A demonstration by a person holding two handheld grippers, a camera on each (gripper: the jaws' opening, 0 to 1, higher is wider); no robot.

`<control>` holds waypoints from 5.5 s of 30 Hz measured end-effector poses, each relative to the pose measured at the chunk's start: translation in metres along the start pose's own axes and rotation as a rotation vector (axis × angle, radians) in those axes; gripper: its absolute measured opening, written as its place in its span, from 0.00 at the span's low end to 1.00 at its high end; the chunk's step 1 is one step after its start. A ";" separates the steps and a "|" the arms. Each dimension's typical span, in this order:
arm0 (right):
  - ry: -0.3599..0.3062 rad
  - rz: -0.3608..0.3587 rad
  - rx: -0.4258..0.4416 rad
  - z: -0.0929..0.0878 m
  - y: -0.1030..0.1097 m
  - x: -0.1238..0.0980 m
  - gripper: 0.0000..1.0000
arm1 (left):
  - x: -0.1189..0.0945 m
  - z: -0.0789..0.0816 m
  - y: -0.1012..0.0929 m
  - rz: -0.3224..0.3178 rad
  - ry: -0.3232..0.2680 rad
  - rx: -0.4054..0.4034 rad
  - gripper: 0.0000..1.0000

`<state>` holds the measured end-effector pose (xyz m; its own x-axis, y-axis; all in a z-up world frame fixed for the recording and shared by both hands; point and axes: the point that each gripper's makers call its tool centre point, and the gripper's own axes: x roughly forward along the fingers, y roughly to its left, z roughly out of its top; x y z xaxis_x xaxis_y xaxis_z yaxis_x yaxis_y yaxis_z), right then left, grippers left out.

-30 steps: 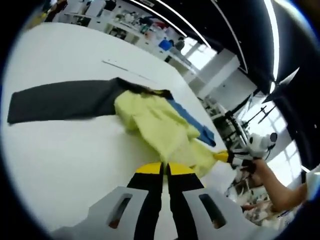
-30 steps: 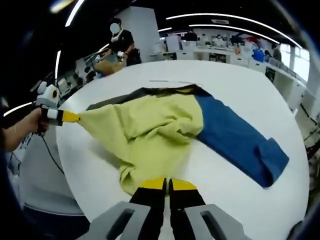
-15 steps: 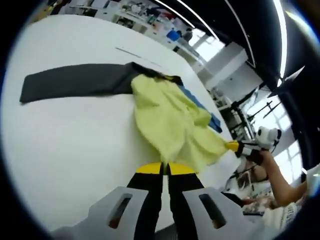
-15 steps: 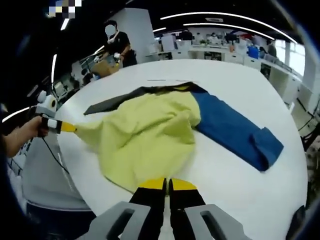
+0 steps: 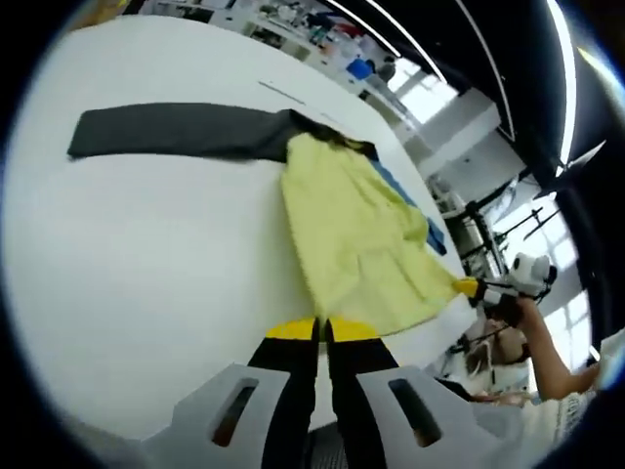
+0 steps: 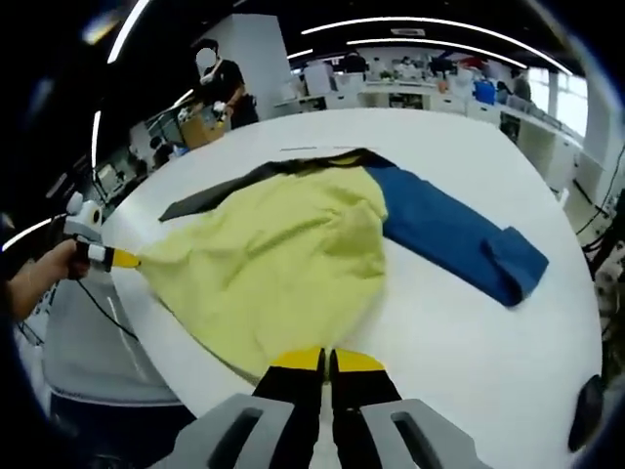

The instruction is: Fold the garment on the visible template until the final outline fits inside the template.

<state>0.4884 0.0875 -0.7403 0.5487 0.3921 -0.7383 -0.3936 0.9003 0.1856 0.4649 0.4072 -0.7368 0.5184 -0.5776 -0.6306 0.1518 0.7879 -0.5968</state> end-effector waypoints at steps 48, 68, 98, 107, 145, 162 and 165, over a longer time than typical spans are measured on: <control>0.095 -0.089 0.073 -0.062 -0.002 -0.018 0.00 | -0.002 -0.058 0.015 0.130 0.161 0.195 0.10; -0.127 0.025 0.038 -0.002 0.006 -0.025 0.63 | -0.005 0.012 -0.025 -0.021 -0.075 0.570 0.64; -0.215 0.153 -0.198 0.120 0.018 0.012 0.75 | 0.023 0.148 -0.062 -0.092 -0.216 0.775 0.67; -0.210 0.168 -0.249 0.153 0.013 0.031 0.72 | 0.044 0.194 -0.064 -0.121 -0.249 0.810 0.60; -0.178 0.151 -0.366 0.230 -0.047 0.177 0.37 | 0.202 0.235 -0.018 -0.128 -0.061 0.997 0.33; -0.152 0.175 -0.412 0.236 -0.050 0.214 0.28 | 0.222 0.223 -0.011 -0.172 0.035 1.077 0.09; -0.139 0.176 -0.430 0.234 -0.047 0.215 0.27 | 0.226 0.217 -0.010 -0.183 0.069 1.084 0.07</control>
<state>0.7970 0.1738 -0.7560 0.5281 0.5797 -0.6205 -0.7426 0.6697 -0.0063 0.7634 0.3157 -0.7655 0.3696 -0.6886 -0.6239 0.8972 0.4390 0.0470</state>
